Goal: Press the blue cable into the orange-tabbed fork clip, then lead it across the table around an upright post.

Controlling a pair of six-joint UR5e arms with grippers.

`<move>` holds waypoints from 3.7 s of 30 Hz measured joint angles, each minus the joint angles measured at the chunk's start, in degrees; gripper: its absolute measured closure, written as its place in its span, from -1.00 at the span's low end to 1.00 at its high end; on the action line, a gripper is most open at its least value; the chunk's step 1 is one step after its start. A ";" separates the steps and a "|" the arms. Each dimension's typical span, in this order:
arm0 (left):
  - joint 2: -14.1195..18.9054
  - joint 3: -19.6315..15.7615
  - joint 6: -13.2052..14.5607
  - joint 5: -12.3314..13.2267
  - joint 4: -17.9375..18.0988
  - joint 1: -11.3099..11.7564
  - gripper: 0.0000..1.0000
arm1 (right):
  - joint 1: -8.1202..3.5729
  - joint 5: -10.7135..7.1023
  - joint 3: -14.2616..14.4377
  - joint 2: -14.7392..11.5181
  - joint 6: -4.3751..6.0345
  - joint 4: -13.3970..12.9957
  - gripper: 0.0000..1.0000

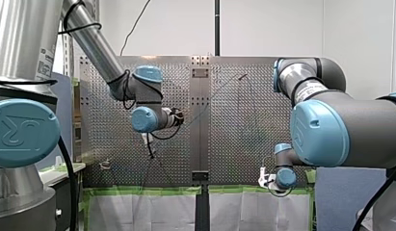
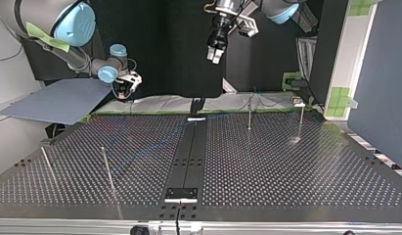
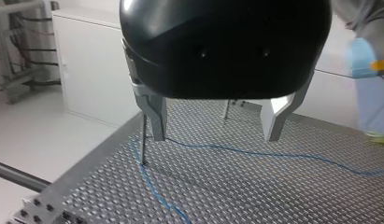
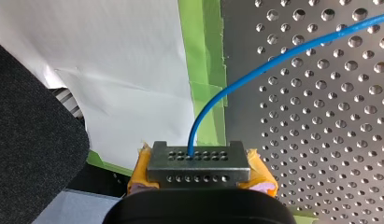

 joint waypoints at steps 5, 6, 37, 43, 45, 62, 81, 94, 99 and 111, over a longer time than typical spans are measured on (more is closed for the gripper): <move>-0.54 -3.17 0.99 0.70 2.38 0.62 -1.00 | 0.09 0.00 0.00 0.00 -0.04 -0.01 1.00; -0.87 -3.71 1.07 1.03 2.86 0.71 -1.00 | 0.12 0.00 0.00 0.00 -0.06 -0.01 1.00; -13.01 -5.92 7.40 2.07 13.74 1.25 -1.00 | 0.27 -0.44 -0.18 0.00 0.25 0.53 1.00; -13.03 -5.92 7.40 2.07 13.74 1.25 -1.00 | 0.27 -0.44 -0.18 0.00 0.25 0.53 1.00; -13.03 -5.92 7.40 2.07 13.74 1.25 -1.00 | 0.27 -0.44 -0.18 0.00 0.25 0.53 1.00; -13.03 -5.92 7.40 2.07 13.74 1.25 -1.00 | 0.27 -0.44 -0.18 0.00 0.25 0.53 1.00; -13.03 -5.92 7.40 2.07 13.74 1.25 -1.00 | 0.27 -0.44 -0.17 0.00 0.25 0.53 1.00; -13.03 -5.92 7.40 2.07 13.74 1.25 -1.00 | 0.27 -0.44 -0.18 0.00 0.24 0.53 1.00; -13.03 -5.92 7.40 2.07 13.74 1.25 -1.00 | 0.27 -0.44 -0.18 0.00 0.25 0.53 1.00; -13.03 -5.92 7.40 2.07 13.74 1.25 -1.00 | 0.27 -0.44 -0.17 0.00 0.25 0.53 1.00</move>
